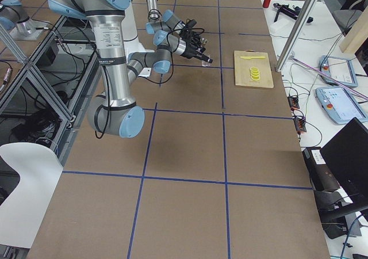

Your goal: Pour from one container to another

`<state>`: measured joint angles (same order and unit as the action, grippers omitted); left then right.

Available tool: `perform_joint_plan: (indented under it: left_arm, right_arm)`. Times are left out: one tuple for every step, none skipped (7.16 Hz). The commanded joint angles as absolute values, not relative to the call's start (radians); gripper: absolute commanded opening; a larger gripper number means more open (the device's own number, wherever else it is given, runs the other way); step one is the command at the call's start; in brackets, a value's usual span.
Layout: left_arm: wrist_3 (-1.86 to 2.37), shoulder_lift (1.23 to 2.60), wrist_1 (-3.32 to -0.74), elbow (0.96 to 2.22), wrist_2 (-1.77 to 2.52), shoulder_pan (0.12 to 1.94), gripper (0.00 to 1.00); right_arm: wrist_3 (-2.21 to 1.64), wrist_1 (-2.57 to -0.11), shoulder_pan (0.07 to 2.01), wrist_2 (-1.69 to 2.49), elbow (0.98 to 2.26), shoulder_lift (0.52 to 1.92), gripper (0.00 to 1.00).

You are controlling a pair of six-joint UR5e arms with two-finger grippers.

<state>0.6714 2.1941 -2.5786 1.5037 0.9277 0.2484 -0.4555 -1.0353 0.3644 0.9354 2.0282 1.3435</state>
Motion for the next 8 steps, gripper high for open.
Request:
perform_joint_plan:
  left_arm:
    - [0.672, 2.226, -2.579, 1.483, 0.968, 0.249, 0.00]
    - [0.673, 2.236, -2.579, 1.476, 0.969, 0.249, 0.00]
    - [0.676, 2.270, -2.579, 1.444, 0.969, 0.249, 0.00]
    - [0.676, 2.296, -2.579, 1.416, 0.969, 0.249, 0.00]
    - [0.678, 2.315, -2.579, 1.402, 0.980, 0.247, 0.00]
    - [0.678, 2.318, -2.579, 1.402, 0.994, 0.247, 0.00]
    - [0.678, 2.324, -2.579, 1.399, 1.000, 0.247, 0.00]
    - [0.678, 2.327, -2.579, 1.399, 1.008, 0.245, 0.00]
  right_arm:
    - [-0.407, -1.081, 0.365, 0.934, 2.034, 1.309, 0.00]
    - [-0.388, -1.083, 0.364, 0.933, 2.033, 1.298, 0.00]
    - [-0.388, -1.092, 0.365, 0.930, 2.033, 1.267, 0.00]
    - [-0.388, -1.147, 0.364, 0.922, 2.034, 1.247, 0.00]
    - [-0.388, -1.184, 0.365, 0.914, 2.034, 1.215, 0.00]
    - [-0.387, -1.210, 0.364, 0.895, 2.034, 1.212, 0.00]
    - [-0.376, -1.218, 0.362, 0.887, 2.034, 1.209, 0.00]
    - [-0.362, -1.224, 0.364, 0.879, 2.033, 1.200, 0.00]
